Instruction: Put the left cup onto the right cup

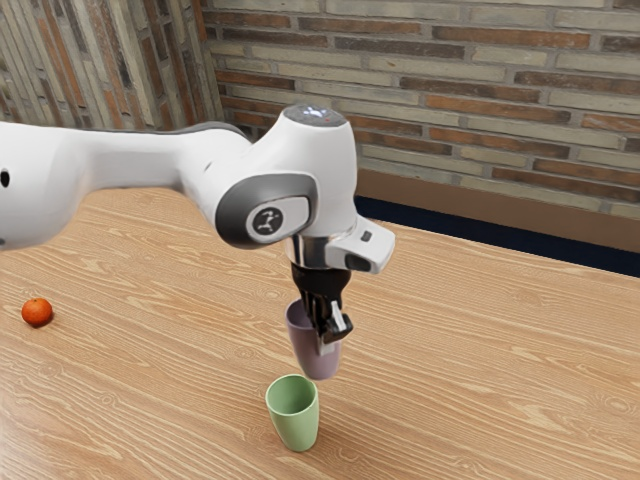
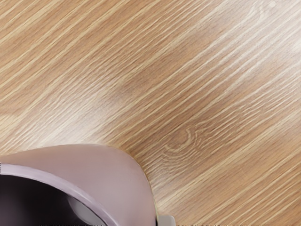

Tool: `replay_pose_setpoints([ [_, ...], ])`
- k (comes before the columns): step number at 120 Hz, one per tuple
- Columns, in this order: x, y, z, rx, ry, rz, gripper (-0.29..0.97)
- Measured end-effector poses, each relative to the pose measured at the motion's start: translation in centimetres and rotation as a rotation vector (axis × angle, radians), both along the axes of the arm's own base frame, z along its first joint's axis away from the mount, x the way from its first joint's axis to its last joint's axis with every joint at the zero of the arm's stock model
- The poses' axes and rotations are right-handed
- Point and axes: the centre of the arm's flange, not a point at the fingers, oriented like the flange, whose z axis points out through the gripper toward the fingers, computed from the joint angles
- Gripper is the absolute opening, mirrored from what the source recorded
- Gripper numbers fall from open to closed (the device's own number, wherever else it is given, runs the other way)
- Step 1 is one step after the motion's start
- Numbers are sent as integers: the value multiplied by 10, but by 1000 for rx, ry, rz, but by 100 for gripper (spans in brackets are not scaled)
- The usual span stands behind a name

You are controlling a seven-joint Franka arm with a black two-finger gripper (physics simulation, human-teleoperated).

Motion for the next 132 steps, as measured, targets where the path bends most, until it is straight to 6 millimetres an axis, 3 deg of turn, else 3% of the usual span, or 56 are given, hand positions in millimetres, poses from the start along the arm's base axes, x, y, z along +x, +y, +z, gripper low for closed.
replay_pose_setpoints([
  [56, -28, -4, -10, -11, -3, -25, -10],
  [90, -28, 20, -13, -19, -8, 22, -10],
  [132, -32, 19, -17, -22, -11, 17, -10],
])
